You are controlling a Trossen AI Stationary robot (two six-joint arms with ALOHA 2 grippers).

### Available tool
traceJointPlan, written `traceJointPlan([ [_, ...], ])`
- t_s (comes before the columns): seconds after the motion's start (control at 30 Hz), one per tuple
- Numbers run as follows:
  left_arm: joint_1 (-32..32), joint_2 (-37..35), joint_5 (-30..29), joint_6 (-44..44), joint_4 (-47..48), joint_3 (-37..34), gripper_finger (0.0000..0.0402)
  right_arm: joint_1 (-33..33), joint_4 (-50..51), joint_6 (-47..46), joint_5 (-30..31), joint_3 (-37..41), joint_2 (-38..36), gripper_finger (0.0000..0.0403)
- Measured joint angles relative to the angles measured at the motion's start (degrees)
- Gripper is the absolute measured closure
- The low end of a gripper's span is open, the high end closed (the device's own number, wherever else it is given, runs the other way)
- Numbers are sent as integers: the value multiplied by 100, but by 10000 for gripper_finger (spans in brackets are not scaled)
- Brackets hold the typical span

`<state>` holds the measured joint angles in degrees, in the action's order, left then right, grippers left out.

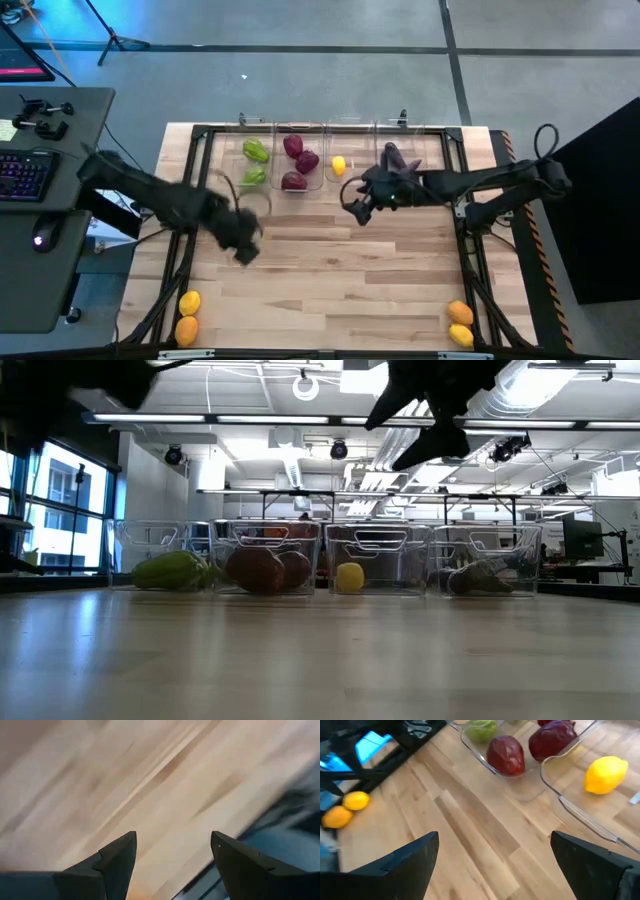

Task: Sort produce into baskets
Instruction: Put the yellow lemon into the middle right transparent bin

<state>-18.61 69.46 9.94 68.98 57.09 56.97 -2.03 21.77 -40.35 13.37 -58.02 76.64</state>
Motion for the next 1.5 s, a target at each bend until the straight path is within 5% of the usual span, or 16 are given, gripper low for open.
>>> traceJointPlan([
  [0.4, -2350, 1946, 2122, 635, 619, -2, 158, -60, -60, 219, 140, 0, 339, 29],
  [1.5, -3317, 3294, 2495, -42, 537, 0, 158, -60, -62, 316, 273, 1, 332, 29],
])
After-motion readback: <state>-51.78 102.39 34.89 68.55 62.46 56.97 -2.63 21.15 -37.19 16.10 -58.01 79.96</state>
